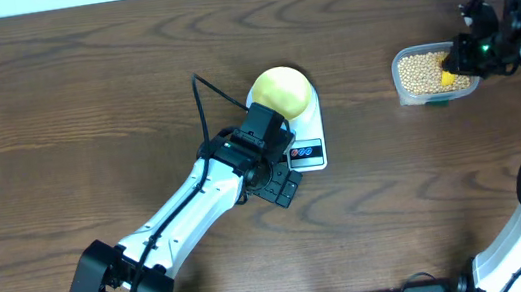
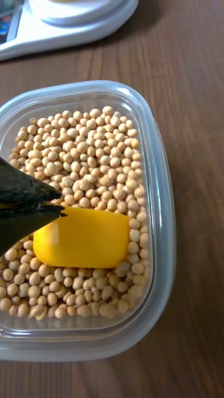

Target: Scoop item into bowl and weigh 50g on scale

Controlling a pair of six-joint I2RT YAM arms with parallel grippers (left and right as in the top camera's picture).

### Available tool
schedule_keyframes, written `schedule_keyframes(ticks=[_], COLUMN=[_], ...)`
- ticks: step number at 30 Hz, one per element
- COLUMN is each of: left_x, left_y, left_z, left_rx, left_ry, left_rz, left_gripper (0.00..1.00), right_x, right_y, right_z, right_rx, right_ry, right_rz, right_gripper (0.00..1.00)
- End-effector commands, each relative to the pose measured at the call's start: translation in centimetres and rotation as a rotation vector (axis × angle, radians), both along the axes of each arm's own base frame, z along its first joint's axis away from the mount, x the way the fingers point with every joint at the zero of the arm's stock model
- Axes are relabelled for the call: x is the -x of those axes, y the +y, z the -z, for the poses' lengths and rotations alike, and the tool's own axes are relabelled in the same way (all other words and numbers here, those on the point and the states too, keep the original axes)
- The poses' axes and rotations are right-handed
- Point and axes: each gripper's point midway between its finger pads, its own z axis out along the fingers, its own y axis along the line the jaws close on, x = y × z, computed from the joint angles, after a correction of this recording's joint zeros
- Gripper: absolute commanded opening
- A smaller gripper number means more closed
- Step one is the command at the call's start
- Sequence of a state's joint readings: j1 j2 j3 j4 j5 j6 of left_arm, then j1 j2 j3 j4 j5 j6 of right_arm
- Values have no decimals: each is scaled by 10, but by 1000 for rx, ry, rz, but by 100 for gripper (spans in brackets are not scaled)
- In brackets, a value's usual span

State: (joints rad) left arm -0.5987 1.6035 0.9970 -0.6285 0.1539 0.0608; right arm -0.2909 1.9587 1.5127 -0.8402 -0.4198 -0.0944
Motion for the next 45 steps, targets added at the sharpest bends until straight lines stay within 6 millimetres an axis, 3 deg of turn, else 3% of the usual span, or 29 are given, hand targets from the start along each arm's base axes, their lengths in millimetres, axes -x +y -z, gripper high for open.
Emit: schedule_keyframes(ticks=[1,13,29,35,45], left_x=[-5,-5,-4,-4,-4], left_y=[-1,-1,-1,-1,-1], left_z=[-4,-4,-4,-4,-4], left_rx=[-4,-4,-7,-7,-7], left_ry=[-18,-18,-14,-14,-14], left_rz=[14,14,15,15,15], left_gripper=[97,98,98,98,98], right_x=[7,5,11,8,14], right_y=[9,-5,-5,3,-20], right_z=[7,-18,3,-13,-16], right_rx=[-124,-343,-343,-456,-508], right_ry=[18,-84,-85,-136,-122], right_rz=[7,47,54,32,134], right_gripper=[1,1,1,1,1])
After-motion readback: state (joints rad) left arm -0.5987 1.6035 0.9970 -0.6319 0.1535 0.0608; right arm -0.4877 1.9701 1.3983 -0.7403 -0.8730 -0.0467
